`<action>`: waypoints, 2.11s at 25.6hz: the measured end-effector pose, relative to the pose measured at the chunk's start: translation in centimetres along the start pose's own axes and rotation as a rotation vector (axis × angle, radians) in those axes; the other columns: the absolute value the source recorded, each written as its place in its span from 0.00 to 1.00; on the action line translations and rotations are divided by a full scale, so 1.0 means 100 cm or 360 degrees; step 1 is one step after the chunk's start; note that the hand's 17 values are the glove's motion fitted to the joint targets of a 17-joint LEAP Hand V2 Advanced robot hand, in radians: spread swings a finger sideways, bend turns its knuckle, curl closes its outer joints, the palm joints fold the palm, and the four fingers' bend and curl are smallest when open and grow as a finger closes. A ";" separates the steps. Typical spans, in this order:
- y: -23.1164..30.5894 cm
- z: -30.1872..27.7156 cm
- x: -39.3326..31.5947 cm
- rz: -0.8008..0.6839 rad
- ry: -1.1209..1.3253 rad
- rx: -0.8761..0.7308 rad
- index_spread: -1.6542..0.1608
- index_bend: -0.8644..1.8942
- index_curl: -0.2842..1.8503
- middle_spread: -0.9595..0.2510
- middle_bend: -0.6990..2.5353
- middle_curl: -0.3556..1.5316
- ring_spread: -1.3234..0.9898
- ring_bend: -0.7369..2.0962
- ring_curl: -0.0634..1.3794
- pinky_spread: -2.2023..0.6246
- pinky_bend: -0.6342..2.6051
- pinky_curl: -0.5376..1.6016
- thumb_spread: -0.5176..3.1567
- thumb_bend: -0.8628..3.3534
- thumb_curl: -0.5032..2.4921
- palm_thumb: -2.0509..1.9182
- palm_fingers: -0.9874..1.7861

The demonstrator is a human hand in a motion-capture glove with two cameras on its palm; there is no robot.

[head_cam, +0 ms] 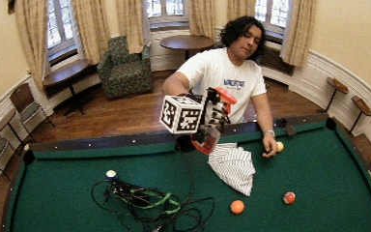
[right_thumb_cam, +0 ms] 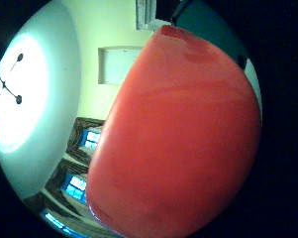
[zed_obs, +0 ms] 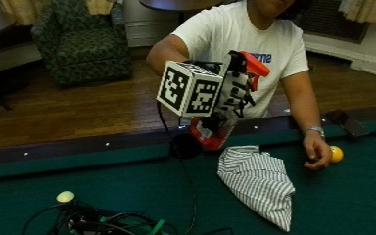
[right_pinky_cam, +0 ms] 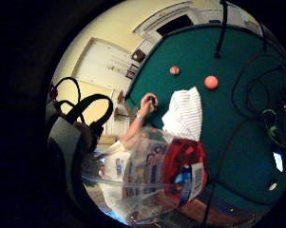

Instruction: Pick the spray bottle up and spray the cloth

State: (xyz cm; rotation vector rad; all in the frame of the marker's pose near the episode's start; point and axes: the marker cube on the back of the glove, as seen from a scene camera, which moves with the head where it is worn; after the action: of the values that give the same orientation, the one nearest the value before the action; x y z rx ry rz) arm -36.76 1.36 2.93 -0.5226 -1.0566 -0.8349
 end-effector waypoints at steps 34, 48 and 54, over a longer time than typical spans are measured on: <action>0.011 0.153 0.154 0.1647 0.0087 -0.0893 0.76 0.45 0.41 0.61 0.39 0.50 0.47 0.51 0.39 0.67 0.35 0.45 0.24 0.20 0.43 0.75 0.84; 0.042 0.181 0.197 0.1974 0.0198 -0.1125 0.76 0.44 0.41 0.61 0.39 0.50 0.48 0.51 0.39 0.67 0.35 0.45 0.24 0.20 0.44 0.75 0.83; 0.048 0.183 0.200 0.1993 0.0193 -0.1138 0.76 0.44 0.41 0.61 0.39 0.50 0.48 0.51 0.39 0.67 0.35 0.45 0.25 0.20 0.44 0.75 0.83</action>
State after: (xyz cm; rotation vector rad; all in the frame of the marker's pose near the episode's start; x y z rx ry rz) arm -38.02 10.72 28.83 -1.4987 -0.1296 -0.0614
